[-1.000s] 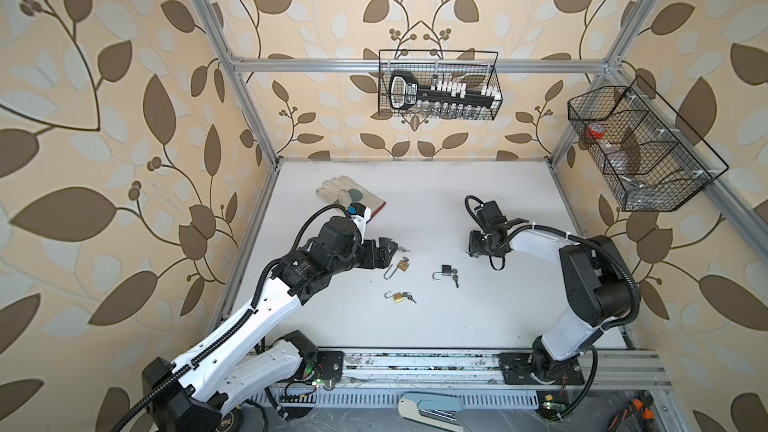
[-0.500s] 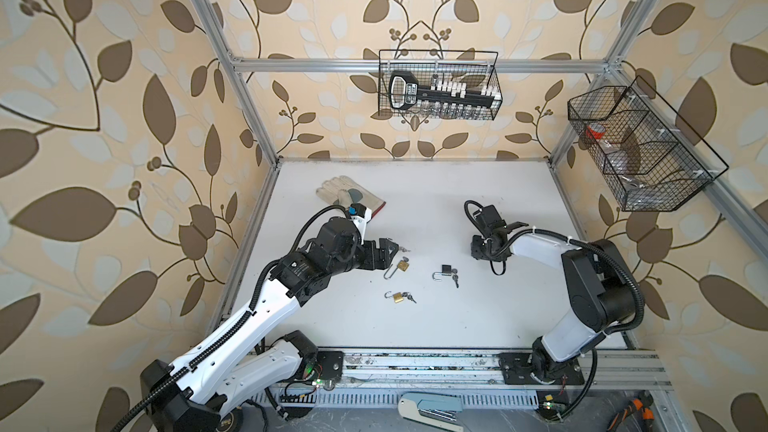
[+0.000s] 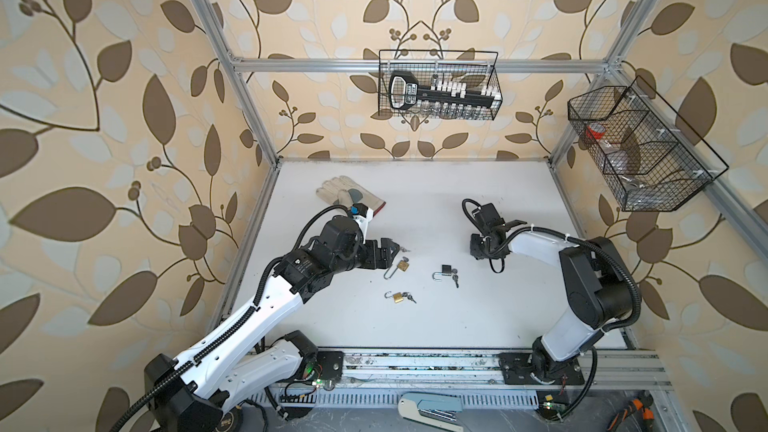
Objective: Lock with the key
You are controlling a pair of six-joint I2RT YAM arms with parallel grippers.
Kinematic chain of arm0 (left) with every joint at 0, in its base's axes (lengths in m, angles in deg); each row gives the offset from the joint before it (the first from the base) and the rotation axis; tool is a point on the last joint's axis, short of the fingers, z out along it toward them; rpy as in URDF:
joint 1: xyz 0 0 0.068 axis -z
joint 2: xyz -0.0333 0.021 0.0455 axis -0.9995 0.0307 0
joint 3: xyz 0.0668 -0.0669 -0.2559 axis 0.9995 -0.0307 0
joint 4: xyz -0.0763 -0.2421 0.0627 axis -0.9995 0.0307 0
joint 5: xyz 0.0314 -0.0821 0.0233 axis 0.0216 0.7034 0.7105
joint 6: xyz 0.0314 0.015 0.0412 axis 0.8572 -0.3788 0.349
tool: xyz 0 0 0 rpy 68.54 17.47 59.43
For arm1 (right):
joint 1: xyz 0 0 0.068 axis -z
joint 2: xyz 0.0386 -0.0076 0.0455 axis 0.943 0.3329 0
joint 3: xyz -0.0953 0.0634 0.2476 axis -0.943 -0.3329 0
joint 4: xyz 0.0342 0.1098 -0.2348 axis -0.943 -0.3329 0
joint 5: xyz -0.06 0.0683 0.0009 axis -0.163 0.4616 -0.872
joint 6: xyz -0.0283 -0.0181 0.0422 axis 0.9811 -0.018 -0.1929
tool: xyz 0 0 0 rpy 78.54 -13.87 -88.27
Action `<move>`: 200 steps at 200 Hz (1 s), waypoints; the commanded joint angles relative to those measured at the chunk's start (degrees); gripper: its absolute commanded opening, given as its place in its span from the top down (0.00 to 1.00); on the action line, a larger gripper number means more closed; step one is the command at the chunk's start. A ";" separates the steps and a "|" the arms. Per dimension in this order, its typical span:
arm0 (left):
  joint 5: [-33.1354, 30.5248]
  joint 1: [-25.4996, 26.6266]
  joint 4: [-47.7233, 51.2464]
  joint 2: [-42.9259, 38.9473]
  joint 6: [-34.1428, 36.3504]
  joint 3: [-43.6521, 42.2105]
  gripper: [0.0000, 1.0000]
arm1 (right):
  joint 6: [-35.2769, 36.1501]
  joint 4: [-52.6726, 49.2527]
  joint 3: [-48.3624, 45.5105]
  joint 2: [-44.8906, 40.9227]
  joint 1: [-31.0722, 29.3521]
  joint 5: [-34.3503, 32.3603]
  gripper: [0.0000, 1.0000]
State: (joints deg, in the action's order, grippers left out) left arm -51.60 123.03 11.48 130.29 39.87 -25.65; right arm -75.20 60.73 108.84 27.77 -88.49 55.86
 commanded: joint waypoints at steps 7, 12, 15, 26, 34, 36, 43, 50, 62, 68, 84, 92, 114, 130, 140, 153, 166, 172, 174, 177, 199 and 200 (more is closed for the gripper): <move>-0.57 -0.58 0.37 -1.11 0.43 2.85 0.05 | 1.38 -3.78 0.33 2.94 0.22 -0.27 0.73; -0.51 -0.51 0.64 -1.29 0.43 2.91 0.05 | 1.40 -3.78 0.44 2.76 0.21 -0.16 0.74; -0.52 -0.51 0.75 -1.45 0.43 3.00 0.05 | 1.33 -3.78 0.43 2.61 0.24 -0.06 0.74; -0.65 -0.54 0.93 -2.00 0.36 2.86 0.05 | 1.35 -3.73 0.52 2.14 0.20 0.11 0.77; -0.76 -0.65 0.95 -2.42 0.19 2.64 0.05 | 1.42 -3.63 0.55 1.59 0.20 0.12 0.79; -0.76 -0.63 1.00 -2.57 0.18 2.60 0.05 | 1.41 -3.63 0.52 1.50 0.18 0.08 0.80; -0.77 -0.63 1.03 -2.93 0.02 2.42 0.05 | 1.54 -3.47 0.44 1.01 0.18 0.28 0.81; -0.83 -0.65 0.88 -3.21 -0.22 2.12 0.05 | 1.60 -3.15 0.25 0.48 0.10 0.46 0.82; -0.77 -0.71 0.68 -3.70 -0.81 1.58 0.05 | 2.02 -2.75 0.11 -0.44 -0.04 0.87 0.83; -0.67 -0.64 0.44 -4.00 -1.06 1.33 0.05 | 2.25 -2.73 0.03 -0.95 -0.26 0.92 0.84; -0.18 -0.69 -0.74 -4.77 -1.97 0.29 0.05 | 3.35 -2.21 -0.56 -3.27 -1.02 1.71 0.85; 0.23 -0.77 -1.51 -4.85 -2.22 -0.18 0.05 | 3.97 -1.58 -1.24 -4.96 -1.27 2.51 0.86; 2.87 -1.47 -3.43 -3.14 -2.73 -0.28 0.10 | 6.00 1.45 -3.97 -10.50 -1.77 4.77 0.91; 5.05 -2.08 -4.84 -1.05 -2.99 0.44 0.14 | 8.23 3.98 -6.20 -15.26 -2.26 6.66 0.92; 6.46 -2.40 -5.81 0.25 -2.93 0.99 0.17 | 9.86 5.29 -7.25 -18.37 -2.33 8.46 0.94; 7.86 -2.56 -6.93 1.74 -2.96 1.76 0.19 | 11.56 6.84 -8.62 -22.35 -2.49 10.91 0.94; 9.46 -2.62 -8.50 2.99 -3.05 2.23 0.20 | 12.61 8.20 -9.56 -26.30 -2.62 13.70 0.94; 10.62 -2.62 -9.54 3.63 -3.06 2.52 0.21 | 13.29 9.07 -10.11 -28.07 -2.68 15.96 0.94; 11.05 -2.62 -9.80 3.85 -3.03 2.55 0.21 | 13.63 9.34 -10.29 -28.76 -2.73 16.87 0.94; 12.01 -2.62 -10.38 4.12 -3.08 2.76 0.22 | 14.06 9.78 -10.56 -29.74 -2.79 18.33 0.93; 19.83 -2.67 -14.41 6.62 -2.99 4.19 0.24 | 17.92 13.45 -12.11 -35.96 -5.93 27.70 0.94; 20.26 -2.69 -14.64 6.74 -2.95 4.26 0.24 | 18.10 13.58 -12.13 -36.19 -6.21 27.93 0.94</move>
State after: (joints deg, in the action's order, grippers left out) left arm -41.33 121.13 4.28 135.37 36.51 -25.21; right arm -62.76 68.82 98.26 -3.20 -91.44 71.88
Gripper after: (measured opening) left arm 0.767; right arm 0.231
